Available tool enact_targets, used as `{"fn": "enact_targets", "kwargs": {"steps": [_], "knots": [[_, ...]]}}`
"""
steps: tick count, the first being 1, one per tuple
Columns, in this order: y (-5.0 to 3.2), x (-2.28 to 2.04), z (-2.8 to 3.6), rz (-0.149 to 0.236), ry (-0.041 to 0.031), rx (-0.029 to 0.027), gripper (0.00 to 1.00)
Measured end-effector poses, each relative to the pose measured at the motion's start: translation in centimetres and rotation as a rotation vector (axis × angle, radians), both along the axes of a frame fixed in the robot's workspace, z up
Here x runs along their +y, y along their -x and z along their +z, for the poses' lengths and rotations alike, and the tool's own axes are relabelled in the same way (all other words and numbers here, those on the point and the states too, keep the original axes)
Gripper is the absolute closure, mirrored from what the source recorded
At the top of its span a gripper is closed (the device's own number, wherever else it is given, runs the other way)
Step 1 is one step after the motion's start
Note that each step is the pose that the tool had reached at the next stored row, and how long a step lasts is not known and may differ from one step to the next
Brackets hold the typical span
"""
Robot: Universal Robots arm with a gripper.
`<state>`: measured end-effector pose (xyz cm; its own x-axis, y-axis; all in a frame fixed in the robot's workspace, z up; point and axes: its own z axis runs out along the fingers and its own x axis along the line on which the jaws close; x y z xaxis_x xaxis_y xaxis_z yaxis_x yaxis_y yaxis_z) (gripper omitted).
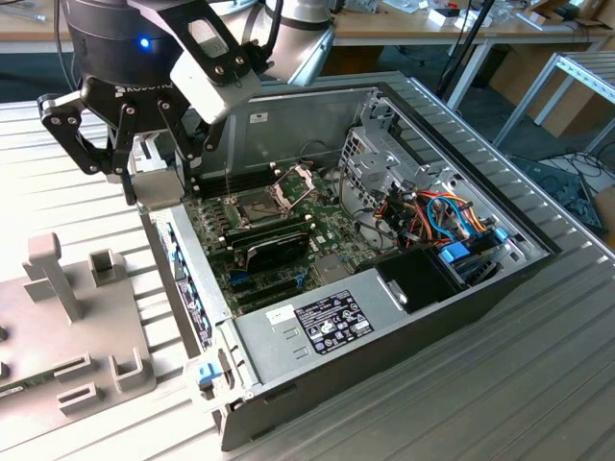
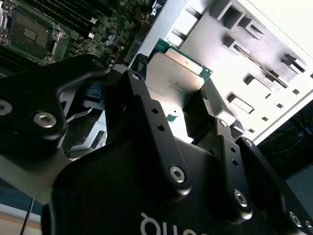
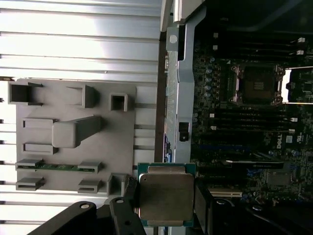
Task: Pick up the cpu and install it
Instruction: 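Pick up the cpu and move it towards the insertion slot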
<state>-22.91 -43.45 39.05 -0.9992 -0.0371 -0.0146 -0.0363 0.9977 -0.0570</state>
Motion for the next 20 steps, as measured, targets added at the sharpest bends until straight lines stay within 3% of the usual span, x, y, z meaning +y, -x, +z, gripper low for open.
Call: {"fn": "enact_targets", "kwargs": {"steps": [6, 9, 20], "knots": [[-0.64, 0.00, 0.00, 0.000, 0.0000, 0.0000, 0.45], [-2.05, 0.00, 0.00, 0.000, -0.0001, 0.0000, 0.45], [-2.31, 0.00, 0.00, 0.000, 0.0000, 0.0000, 0.45]]}}
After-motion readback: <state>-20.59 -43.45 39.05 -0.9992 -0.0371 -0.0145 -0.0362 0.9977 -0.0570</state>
